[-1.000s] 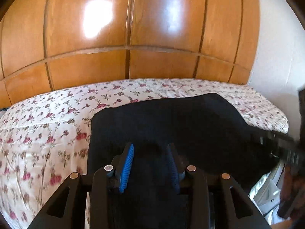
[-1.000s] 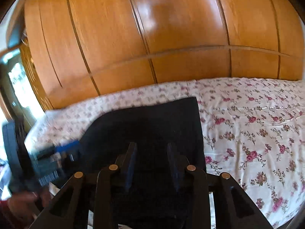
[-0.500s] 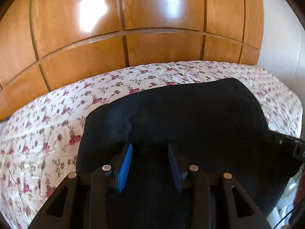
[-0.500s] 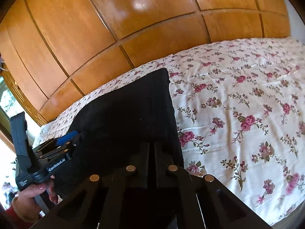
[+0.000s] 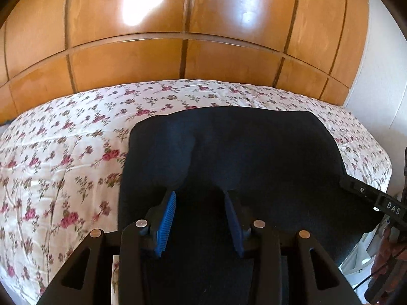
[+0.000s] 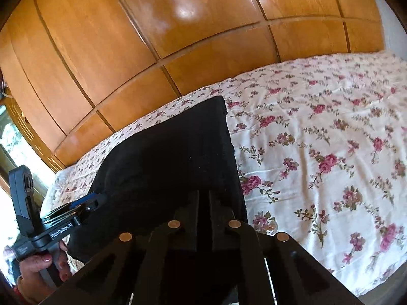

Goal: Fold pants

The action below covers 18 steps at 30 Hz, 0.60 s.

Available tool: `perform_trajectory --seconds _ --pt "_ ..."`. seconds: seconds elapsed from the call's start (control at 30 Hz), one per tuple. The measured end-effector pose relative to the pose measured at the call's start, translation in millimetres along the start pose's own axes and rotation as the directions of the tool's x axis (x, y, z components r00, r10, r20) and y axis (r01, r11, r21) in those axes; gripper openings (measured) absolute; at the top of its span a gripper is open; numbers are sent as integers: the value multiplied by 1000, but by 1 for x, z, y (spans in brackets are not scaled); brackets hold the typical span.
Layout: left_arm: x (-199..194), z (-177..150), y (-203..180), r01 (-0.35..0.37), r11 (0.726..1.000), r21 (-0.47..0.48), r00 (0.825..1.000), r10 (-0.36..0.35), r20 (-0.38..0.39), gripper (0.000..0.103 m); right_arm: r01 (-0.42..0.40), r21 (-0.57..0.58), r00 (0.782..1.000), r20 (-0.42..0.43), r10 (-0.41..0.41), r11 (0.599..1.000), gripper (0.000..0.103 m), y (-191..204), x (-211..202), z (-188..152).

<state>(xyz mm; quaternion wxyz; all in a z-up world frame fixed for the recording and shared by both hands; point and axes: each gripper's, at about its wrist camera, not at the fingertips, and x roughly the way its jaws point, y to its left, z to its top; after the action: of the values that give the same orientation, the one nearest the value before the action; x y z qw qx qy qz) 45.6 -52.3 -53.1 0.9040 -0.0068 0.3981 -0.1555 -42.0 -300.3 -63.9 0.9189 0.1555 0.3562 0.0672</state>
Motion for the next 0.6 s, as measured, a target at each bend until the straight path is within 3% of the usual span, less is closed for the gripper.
perform_trajectory --seconds 0.13,0.53,0.6 --pt "-6 -5 8 -7 1000 -24 1000 7 5 40 30 -61 1000 2 -30 998 12 8 1 -2" --pt "-27 -26 13 -3 1000 -23 1000 3 22 41 49 -88 998 -22 -51 995 14 11 -1 0" --pt "-32 -29 15 -1 1000 -26 1000 2 25 45 62 -106 998 -18 -64 992 14 13 -3 0"
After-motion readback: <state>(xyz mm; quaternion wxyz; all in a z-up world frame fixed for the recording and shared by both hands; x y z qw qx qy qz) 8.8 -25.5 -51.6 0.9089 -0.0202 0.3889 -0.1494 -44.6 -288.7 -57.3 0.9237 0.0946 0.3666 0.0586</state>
